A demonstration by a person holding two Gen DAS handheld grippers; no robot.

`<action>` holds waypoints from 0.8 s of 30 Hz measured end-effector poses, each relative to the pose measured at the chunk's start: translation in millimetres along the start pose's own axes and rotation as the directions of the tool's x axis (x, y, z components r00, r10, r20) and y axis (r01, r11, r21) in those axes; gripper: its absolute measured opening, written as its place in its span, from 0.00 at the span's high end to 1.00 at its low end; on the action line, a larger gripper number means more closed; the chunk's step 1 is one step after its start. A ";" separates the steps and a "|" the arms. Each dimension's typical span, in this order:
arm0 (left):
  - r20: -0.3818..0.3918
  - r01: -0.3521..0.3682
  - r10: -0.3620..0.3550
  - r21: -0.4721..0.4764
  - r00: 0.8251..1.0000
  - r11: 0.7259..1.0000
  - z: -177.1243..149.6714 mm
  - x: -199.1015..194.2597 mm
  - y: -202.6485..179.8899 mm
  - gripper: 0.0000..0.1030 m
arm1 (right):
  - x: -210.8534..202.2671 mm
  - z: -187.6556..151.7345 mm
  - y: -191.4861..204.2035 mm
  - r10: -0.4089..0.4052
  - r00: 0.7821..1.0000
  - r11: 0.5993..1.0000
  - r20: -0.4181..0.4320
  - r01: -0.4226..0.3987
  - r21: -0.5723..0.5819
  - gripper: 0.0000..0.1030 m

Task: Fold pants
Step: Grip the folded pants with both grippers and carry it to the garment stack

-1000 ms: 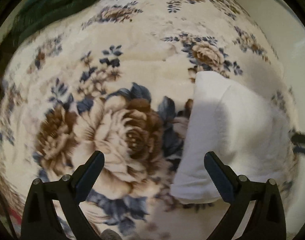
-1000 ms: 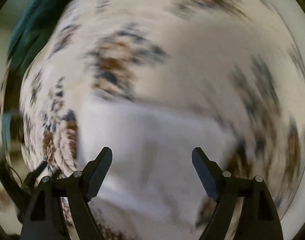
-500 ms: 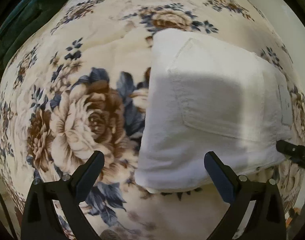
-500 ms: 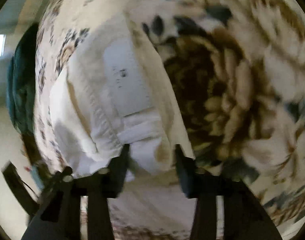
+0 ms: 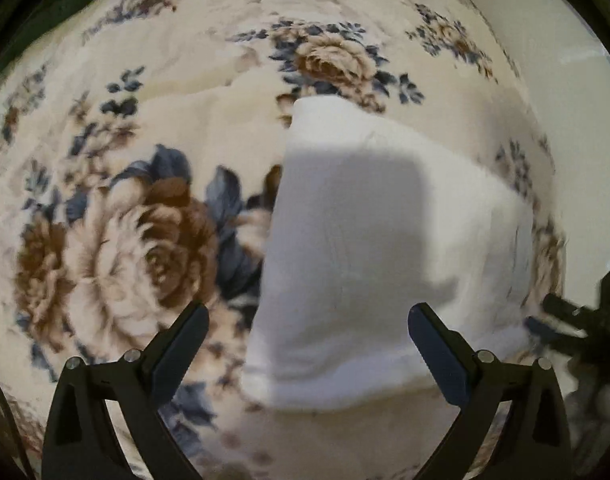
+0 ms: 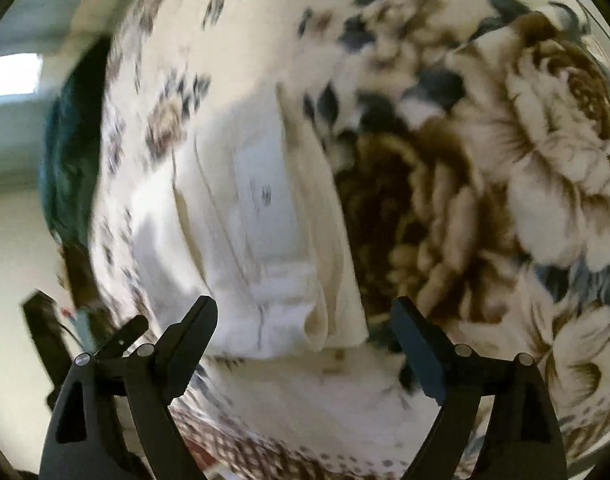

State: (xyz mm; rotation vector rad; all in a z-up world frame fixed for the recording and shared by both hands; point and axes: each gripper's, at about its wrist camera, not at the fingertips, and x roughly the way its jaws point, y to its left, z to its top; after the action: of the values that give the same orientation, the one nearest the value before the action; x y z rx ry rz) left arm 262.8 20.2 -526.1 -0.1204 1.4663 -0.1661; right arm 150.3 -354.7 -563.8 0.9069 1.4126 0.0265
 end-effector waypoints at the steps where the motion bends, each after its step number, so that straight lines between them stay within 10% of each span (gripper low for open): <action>1: -0.004 0.022 -0.022 -0.003 1.000 1.000 5.8 4.3 0.7 0.00 | 4.8 6.3 -4.3 0.037 0.999 0.999 -0.006 -0.037 0.008 0.09; 5: -0.041 0.056 -0.056 0.018 0.998 0.998 27.3 32.7 2.3 0.02 | 57.2 37.1 -21.7 0.271 0.957 0.961 -0.100 -0.263 0.086 0.09; 11: -0.125 0.219 -0.226 -0.072 0.966 0.973 39.2 68.1 20.2 0.02 | 110.4 49.1 -27.8 0.356 0.915 0.933 -0.189 -0.336 0.128 0.02; 24: -0.203 0.433 -0.439 -0.075 0.875 0.898 46.9 107.8 4.1 0.01 | 154.9 63.1 6.1 0.337 0.891 0.941 -0.303 -0.323 0.098 0.00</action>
State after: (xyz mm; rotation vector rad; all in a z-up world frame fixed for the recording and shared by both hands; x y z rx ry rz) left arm 320.0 3.4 -627.4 -0.4711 1.6410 -0.5424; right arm 240.0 -303.1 -695.3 1.2143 1.5405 0.4156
